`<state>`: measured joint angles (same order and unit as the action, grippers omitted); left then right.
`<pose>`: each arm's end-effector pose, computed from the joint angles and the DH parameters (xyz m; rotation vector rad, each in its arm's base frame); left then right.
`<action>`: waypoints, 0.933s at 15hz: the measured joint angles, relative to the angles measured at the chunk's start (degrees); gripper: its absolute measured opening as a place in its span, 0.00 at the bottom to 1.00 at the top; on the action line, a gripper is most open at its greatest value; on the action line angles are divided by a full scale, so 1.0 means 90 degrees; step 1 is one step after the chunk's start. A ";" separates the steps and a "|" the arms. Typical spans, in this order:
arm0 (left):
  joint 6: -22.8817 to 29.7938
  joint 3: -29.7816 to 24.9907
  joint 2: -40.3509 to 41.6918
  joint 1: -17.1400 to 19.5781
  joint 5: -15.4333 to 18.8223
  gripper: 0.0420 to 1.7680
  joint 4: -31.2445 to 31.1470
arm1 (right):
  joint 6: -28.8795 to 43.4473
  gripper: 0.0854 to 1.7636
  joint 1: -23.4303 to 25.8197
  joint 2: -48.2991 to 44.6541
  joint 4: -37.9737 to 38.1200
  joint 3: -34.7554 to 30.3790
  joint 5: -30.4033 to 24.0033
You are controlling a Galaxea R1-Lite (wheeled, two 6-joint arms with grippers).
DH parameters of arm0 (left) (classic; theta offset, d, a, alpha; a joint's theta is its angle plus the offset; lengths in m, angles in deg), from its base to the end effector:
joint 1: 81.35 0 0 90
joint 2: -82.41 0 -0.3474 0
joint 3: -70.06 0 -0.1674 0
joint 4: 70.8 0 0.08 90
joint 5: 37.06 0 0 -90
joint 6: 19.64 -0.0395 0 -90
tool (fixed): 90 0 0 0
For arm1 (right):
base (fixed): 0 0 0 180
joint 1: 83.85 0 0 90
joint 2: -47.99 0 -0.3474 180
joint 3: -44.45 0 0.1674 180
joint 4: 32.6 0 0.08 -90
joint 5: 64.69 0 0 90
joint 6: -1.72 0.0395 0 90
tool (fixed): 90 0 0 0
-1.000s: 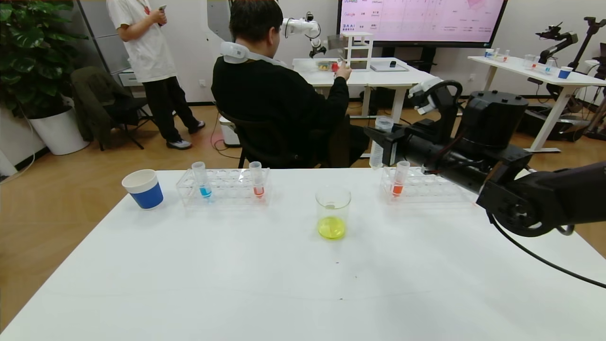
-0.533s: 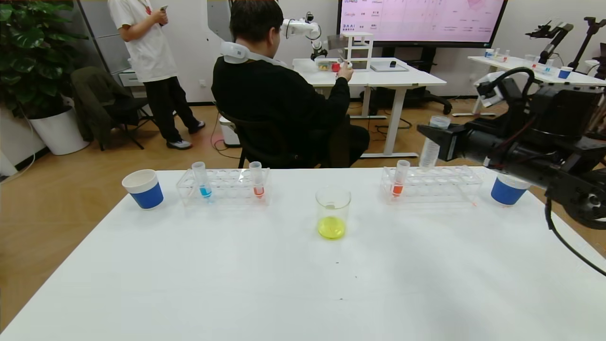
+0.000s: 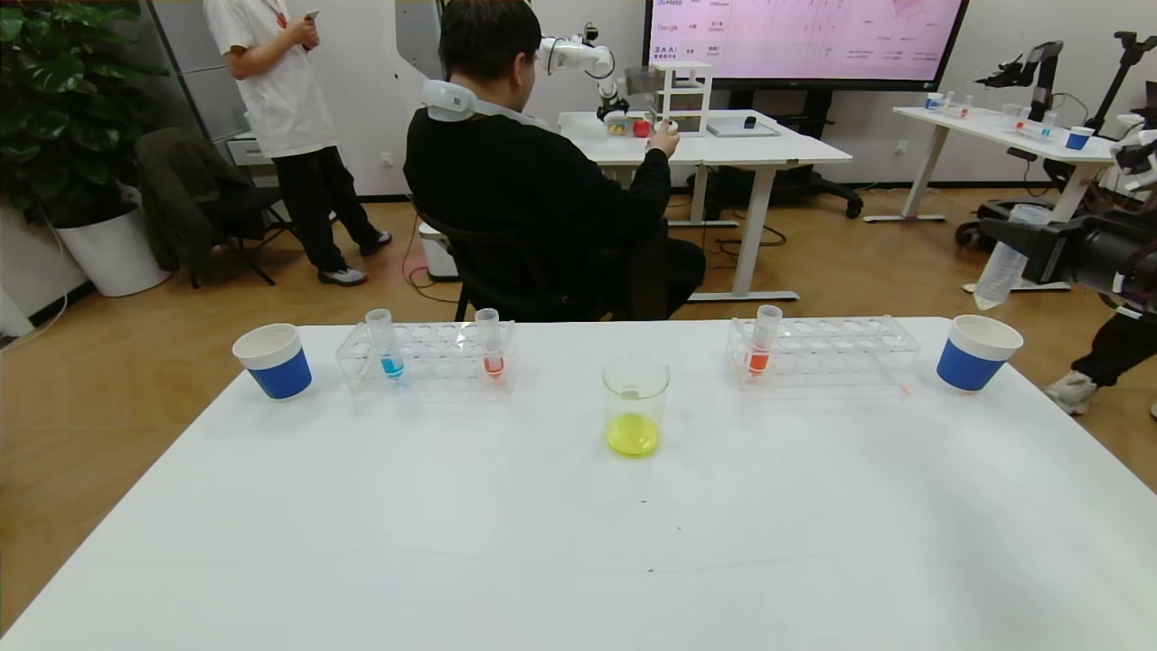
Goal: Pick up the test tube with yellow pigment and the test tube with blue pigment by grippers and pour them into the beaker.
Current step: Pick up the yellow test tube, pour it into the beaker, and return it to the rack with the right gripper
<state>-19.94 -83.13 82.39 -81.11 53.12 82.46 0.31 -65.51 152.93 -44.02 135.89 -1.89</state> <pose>-0.0785 -0.0005 0.0757 0.0052 -0.0009 0.0010 0.3544 -0.0985 0.2924 -0.0105 0.0316 0.1550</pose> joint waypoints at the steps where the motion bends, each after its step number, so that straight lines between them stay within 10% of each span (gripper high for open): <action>1: -0.0003 0.0000 0.0000 0.0000 0.0003 0.99 0.0000 | -0.0003 0.25 0.0172 0.0156 0.0167 0.0223 -0.0012; 14: 0.0000 0.0000 0.0000 0.0000 0.0000 0.99 0.0000 | -0.0377 0.25 0.0809 0.2211 0.0236 0.1978 0.0196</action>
<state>-19.94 -83.13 82.39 -81.11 53.12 82.46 -3.07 -58.23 172.83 -41.90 153.69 -0.12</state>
